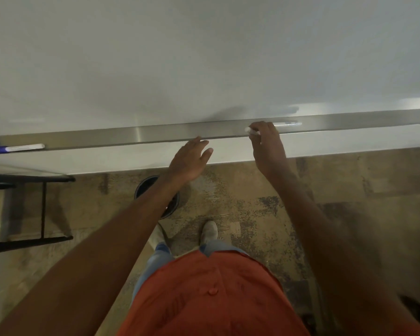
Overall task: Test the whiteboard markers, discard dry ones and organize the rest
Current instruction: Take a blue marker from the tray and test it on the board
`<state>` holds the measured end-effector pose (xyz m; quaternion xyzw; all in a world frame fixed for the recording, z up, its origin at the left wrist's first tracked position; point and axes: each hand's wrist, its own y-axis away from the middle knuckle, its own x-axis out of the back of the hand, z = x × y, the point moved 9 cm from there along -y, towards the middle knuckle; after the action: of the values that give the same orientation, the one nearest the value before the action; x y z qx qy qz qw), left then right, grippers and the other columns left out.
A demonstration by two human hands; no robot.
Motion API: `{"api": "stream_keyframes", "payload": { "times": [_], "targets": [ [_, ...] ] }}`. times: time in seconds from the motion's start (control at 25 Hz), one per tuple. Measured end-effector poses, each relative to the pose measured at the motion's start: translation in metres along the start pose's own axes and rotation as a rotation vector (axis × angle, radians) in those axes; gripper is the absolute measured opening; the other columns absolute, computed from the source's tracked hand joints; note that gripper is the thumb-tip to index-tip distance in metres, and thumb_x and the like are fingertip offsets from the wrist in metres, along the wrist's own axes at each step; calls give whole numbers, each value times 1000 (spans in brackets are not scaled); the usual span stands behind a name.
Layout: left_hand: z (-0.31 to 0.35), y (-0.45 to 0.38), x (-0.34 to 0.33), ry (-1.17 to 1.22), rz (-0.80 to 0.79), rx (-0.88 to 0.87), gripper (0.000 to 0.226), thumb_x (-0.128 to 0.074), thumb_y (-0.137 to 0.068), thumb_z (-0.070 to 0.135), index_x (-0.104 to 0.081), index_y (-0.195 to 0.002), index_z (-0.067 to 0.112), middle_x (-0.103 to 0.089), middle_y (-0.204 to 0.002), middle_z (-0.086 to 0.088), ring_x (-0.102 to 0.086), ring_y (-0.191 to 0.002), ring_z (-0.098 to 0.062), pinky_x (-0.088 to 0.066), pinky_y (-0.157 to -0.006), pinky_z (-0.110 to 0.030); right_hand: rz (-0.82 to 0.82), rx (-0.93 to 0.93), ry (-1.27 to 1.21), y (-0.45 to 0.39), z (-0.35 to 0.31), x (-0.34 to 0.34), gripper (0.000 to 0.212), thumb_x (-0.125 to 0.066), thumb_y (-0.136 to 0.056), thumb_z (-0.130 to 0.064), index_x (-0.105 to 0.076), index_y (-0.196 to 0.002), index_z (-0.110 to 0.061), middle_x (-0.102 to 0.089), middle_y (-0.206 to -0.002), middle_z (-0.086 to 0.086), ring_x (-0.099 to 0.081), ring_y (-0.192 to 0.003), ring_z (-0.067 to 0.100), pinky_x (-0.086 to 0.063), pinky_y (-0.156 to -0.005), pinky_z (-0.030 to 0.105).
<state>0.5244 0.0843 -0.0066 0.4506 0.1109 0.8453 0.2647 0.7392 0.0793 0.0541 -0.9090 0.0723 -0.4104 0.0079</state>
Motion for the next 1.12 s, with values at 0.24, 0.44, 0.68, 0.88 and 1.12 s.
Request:
{"api": "stream_keyframes", "payload": {
  "times": [0.24,0.44,0.68,0.88,1.12],
  "targets": [
    [-6,73,25,665,130,236,48,-35,-107,49,-55,-141,21,-54,-149,-2,-54,-131,-19,-36,-112,-33,81,-369,-709,45,-89,-12,14,-61,-103,-21,-58,-113,-14,-69,-92,-13,-68,-80,10,-54,-67,26],
    [-33,113,45,1536,131,375,58,-30,-107,56,-61,-128,12,-70,-130,-6,-70,-114,-30,-48,-107,-48,14,-408,-1092,49,-175,-33,18,-66,-99,-15,-53,-111,-9,-66,-102,12,-72,-83,23,-60,-77,32],
    [-56,145,167,1792,374,69,39,-35,-110,41,-57,-117,10,-68,-132,-10,-66,-120,-34,-49,-103,-47,-216,-452,-1175,60,-250,-79,15,-67,-97,-6,-55,-106,-5,-67,-101,16,-74,-83,27,-62,-85,38],
    [-62,185,238,1380,503,-53,34,-39,-109,33,-62,-104,9,-71,-128,-8,-69,-114,-33,-55,-96,-50,-436,-157,-755,69,-330,-93,13,-63,-101,-23,-62,-112,-16,-71,-104,3,-73,-72,21,-59,-68,33],
    [-49,212,255,1302,463,-128,37,-40,-109,33,-67,-107,8,-70,-129,-5,-68,-117,-27,-56,-90,-40,-460,-79,-795,71,-388,-95,28,-39,-111,-37,-62,-122,-28,-53,-65,-16,-44,-55,4,-36,-49,19]
  ]
}}
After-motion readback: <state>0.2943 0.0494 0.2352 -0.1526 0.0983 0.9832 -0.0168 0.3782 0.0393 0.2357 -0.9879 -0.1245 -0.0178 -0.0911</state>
